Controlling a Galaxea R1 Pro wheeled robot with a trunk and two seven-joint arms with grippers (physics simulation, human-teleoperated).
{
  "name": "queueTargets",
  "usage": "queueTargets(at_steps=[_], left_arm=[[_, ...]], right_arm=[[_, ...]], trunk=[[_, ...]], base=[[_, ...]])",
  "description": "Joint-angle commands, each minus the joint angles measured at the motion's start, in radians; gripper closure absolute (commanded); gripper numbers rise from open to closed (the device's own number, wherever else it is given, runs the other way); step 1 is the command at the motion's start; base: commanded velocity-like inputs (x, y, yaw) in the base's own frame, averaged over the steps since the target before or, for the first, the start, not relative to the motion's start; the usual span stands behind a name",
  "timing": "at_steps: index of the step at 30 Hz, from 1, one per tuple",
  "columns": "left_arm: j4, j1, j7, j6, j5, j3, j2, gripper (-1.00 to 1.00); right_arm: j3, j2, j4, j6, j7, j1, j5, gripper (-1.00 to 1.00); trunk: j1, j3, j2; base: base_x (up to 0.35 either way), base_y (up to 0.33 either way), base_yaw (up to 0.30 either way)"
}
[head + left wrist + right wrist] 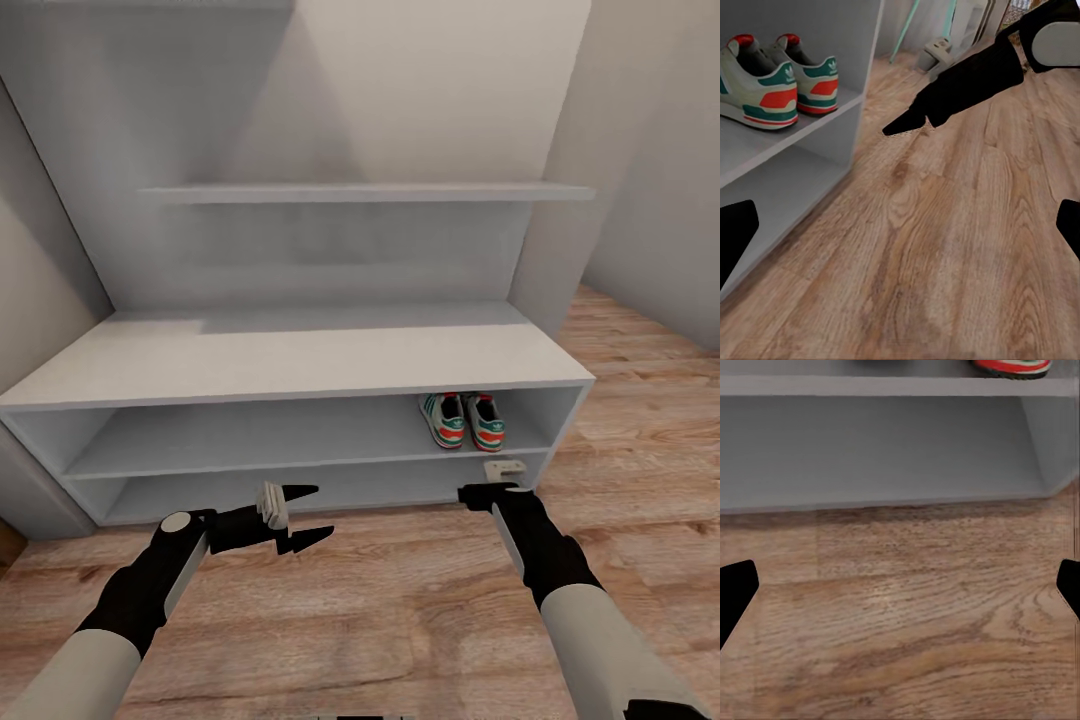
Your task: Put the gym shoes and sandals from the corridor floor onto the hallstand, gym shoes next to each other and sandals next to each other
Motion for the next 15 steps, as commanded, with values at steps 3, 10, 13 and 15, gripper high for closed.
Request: queueTargets(at_steps=[3,10,13,15], left_arm=[[0.000,-0.001,-0.001,0.002,0.006,-0.003,0.001,-1.00],[0.000,-0.001,-0.001,0.002,0.006,-0.003,0.003,-1.00],[0.000,-0.001,-0.001,0.002,0.006,-0.003,0.003,-1.00],[0.000,-0.001,-0.001,0.002,0.006,-0.003,0.003,-1.00]], right_arm=[[-0.007,0.000,-0.007,0.005,0.002,0.000,0.009,-1.00],[-0.022,0.000,-0.010,0.005,0.002,-0.001,0.008,-1.00],[-0.050,0.000,-0.011,0.005,0.002,-0.001,0.009,-1.00],[-0.069,0.000,-0.011,0.005,0.002,-0.001,0.009,-1.00]], trunk=[[0.000,0.001,0.000],[0.000,0.005,0.000],[0.000,0.007,0.000],[0.000,0.009,0.000]], base=[[0.000,0.000,-0.213],[0.000,0.000,-0.268],[0.000,0.000,-0.282],[0.000,0.000,-0.284]])
